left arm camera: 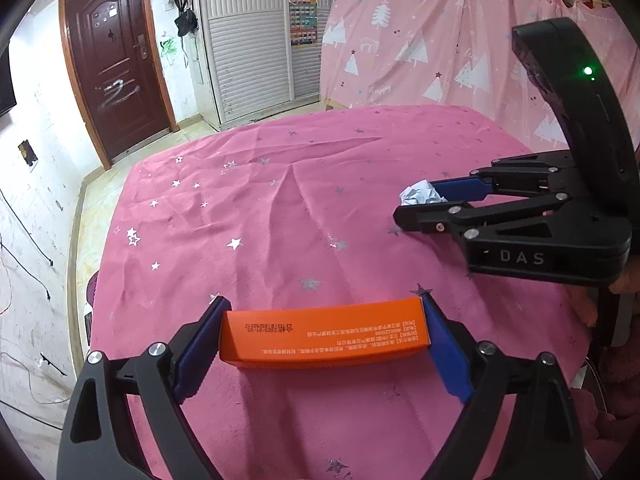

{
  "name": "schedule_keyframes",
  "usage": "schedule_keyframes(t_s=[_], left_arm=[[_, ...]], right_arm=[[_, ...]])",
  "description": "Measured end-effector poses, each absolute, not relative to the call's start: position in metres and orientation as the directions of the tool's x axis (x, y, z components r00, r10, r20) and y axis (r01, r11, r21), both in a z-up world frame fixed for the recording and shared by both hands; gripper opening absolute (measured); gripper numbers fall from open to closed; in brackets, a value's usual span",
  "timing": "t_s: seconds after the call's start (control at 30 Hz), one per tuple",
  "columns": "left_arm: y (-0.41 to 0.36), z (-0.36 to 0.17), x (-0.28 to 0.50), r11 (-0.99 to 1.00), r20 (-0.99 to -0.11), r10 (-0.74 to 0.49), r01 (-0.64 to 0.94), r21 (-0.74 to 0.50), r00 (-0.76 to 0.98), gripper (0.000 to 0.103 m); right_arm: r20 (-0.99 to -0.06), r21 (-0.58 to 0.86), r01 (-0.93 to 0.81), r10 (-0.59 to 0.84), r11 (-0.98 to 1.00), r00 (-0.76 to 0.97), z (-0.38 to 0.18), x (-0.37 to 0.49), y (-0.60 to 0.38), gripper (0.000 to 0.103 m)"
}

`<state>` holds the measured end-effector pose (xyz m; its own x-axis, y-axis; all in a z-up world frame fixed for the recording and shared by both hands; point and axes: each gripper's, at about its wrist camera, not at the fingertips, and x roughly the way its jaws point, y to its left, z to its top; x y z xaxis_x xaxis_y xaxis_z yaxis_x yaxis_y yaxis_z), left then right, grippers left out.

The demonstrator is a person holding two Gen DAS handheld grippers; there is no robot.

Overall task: Collect trash
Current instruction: 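Grasp the orange box with the left gripper while the right gripper grasps the white paper ball, then carry the orange box and paper ball over the yellow bin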

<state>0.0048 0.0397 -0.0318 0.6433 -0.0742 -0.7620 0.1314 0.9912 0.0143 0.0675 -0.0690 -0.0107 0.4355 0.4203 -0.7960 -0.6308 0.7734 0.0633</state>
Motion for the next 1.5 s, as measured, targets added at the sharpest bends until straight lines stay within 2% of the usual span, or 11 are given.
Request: schedule_keyframes(t_s=[0.57, 1.07, 1.5], left_arm=[[0.013, -0.011, 0.011, 0.991, -0.750, -0.070, 0.129, 0.020, 0.658, 0.086], [-0.081, 0.004, 0.041, 0.973, -0.748, -0.138, 0.230, 0.020, 0.649, 0.086], [-0.160, 0.000, 0.064, 0.954, -0.770, -0.171, 0.299, 0.026, 0.615, 0.086]], right_arm=[[-0.703, 0.153, -0.520, 0.462, 0.840, 0.540, 0.020, 0.074, -0.147, 0.032], [-0.628, 0.227, -0.380, 0.433, 0.897, 0.646, 0.032, 0.075, -0.254, 0.032], [-0.597, 0.257, -0.240, 0.349, 0.936, 0.723, 0.029, 0.074, -0.349, 0.032]])
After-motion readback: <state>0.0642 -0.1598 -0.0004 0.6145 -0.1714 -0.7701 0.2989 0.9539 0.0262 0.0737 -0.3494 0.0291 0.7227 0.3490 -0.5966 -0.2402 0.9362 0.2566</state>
